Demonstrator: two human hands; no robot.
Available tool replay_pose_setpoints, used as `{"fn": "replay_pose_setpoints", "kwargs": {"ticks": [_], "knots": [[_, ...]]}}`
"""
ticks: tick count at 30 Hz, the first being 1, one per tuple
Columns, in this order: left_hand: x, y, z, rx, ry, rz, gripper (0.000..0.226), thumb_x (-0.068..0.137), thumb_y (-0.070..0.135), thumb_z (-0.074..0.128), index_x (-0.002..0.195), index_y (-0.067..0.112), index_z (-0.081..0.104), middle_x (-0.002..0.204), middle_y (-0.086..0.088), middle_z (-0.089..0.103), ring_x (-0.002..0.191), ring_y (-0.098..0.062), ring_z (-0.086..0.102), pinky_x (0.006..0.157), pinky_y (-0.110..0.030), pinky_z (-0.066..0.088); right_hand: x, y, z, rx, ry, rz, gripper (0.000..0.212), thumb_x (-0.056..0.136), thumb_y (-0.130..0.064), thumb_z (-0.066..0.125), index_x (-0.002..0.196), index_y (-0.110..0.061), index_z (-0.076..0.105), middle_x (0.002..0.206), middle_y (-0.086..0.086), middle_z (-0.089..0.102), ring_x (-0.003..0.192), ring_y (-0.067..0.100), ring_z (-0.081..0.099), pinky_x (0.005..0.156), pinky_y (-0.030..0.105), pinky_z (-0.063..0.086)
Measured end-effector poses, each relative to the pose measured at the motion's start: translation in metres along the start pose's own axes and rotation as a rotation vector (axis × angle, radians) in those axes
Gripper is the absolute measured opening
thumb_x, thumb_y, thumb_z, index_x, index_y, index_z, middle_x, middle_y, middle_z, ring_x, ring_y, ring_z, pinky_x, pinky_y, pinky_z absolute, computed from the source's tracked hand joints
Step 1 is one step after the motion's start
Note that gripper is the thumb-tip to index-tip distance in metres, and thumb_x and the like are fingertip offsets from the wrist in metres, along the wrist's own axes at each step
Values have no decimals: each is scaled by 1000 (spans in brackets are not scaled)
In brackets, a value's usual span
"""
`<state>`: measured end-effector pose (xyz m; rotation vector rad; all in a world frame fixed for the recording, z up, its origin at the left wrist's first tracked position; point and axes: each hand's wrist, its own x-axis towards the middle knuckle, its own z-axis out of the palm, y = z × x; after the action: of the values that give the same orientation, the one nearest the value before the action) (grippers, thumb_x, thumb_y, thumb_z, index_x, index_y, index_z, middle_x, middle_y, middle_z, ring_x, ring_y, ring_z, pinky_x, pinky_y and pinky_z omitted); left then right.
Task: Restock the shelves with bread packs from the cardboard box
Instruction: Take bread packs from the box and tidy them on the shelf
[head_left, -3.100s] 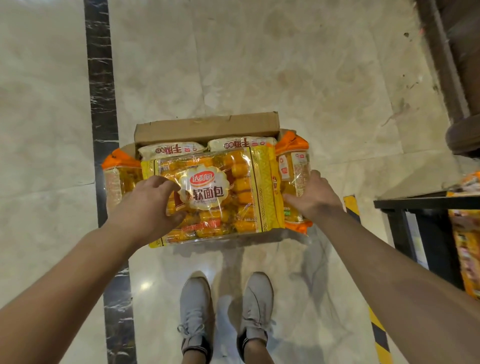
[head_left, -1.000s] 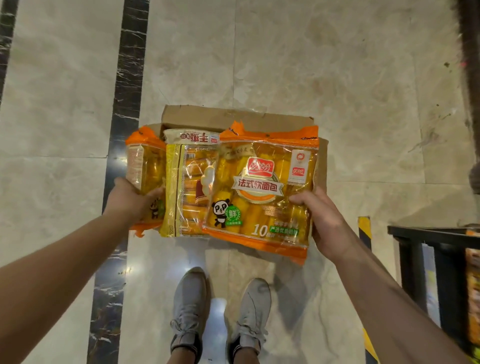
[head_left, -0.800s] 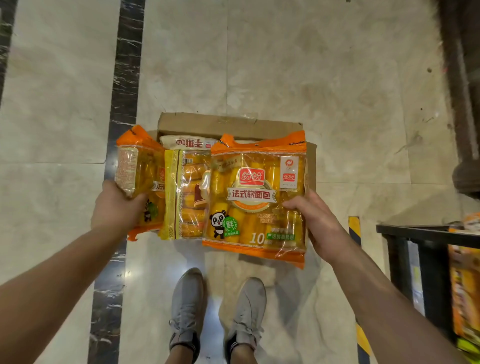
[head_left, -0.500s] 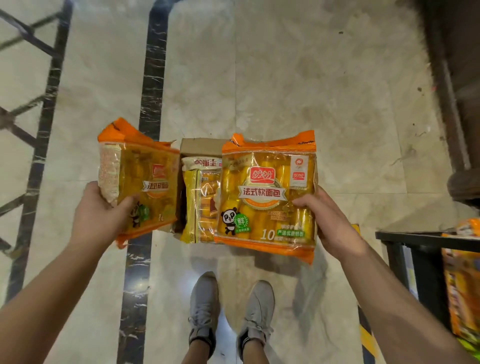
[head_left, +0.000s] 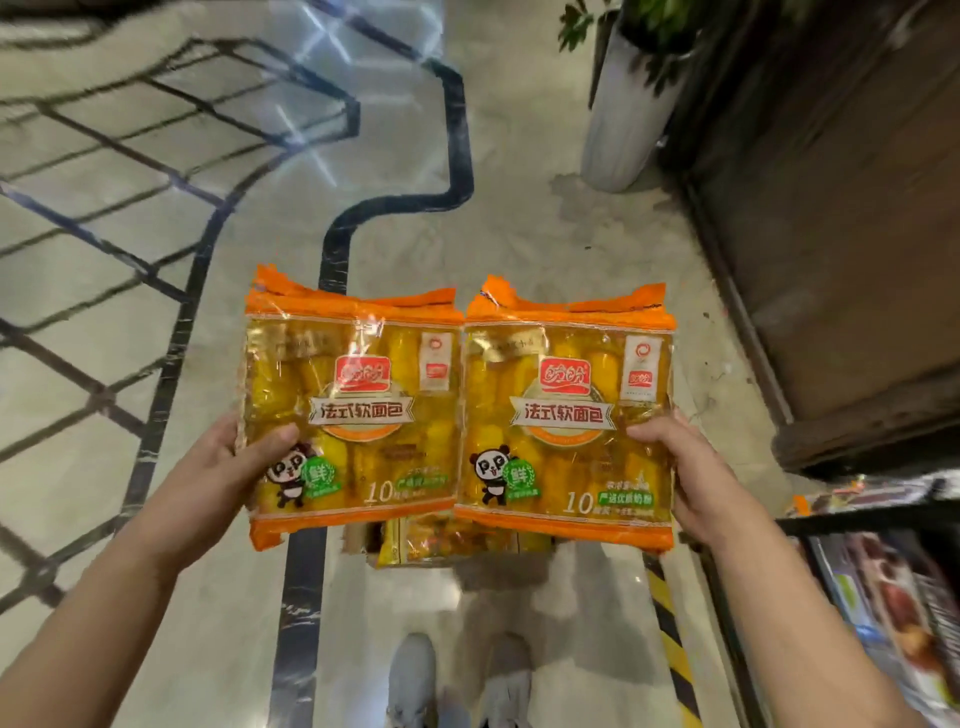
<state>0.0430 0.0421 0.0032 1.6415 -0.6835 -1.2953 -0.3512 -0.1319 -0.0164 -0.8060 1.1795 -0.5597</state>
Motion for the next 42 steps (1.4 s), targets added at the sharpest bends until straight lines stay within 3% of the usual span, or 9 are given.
{"fn": "replay_pose_setpoints", "kwargs": {"ticks": [4,10,13,17,20,23,27,33,42], "knots": [[-26,77,19,-82,-95,83,89,54,60,93,132,30,62,128,-10,71,113,-33,71,97,-55,56,-74,-65,-12,72,10,-122,52,81,-16,65,133,-19,60,124,14,73,111,36,71,99,57,53],[-47,157,61,-160,-264,192,57,83,29,78,134,16,58,126,-17,71,100,-30,76,75,-39,65,-165,-112,-31,273,22,-237,57,85,-34,71,138,-17,59,126,15,72,111,38,71,96,59,55],[-50,182,82,-158,-300,252,36,90,17,61,126,16,61,119,-15,75,92,-28,77,70,-38,65,-196,-122,-37,270,99,-352,103,56,-53,97,144,-19,54,134,17,67,122,42,65,104,67,46],[-48,205,103,-100,-464,331,66,64,45,91,122,23,68,122,-14,73,100,-32,75,75,-41,65,-238,-124,-37,273,228,-484,63,75,-34,81,133,-20,61,121,13,74,105,33,74,85,52,62],[-44,214,113,-69,-551,337,96,50,55,96,131,20,61,124,-15,73,99,-33,76,74,-43,65,-269,-115,-34,256,329,-524,84,60,-45,94,133,-23,60,122,11,74,107,33,74,86,50,61],[-43,222,120,-97,-662,329,51,86,32,73,133,18,59,120,-13,74,93,-29,77,69,-39,65,-305,-97,-22,270,462,-551,66,75,-39,80,136,-22,59,119,10,76,106,32,74,92,53,58],[-45,217,134,-65,-807,270,45,91,24,64,136,20,57,116,-10,76,88,-27,78,64,-38,65,-357,-54,-1,323,625,-558,55,80,-32,70,132,-21,59,112,8,78,98,27,77,73,39,64],[-68,174,180,10,-988,134,29,105,15,40,125,13,61,89,-5,80,67,-21,77,51,-34,62,-442,30,37,441,891,-516,57,81,-39,71,134,-23,59,114,7,78,101,27,76,77,42,61],[-172,119,258,188,-1359,37,112,34,73,92,126,16,65,116,-19,74,91,-35,77,71,-54,63,-581,144,85,559,1192,-536,75,79,-54,78,142,-20,56,129,10,72,116,33,70,99,56,54]]}}
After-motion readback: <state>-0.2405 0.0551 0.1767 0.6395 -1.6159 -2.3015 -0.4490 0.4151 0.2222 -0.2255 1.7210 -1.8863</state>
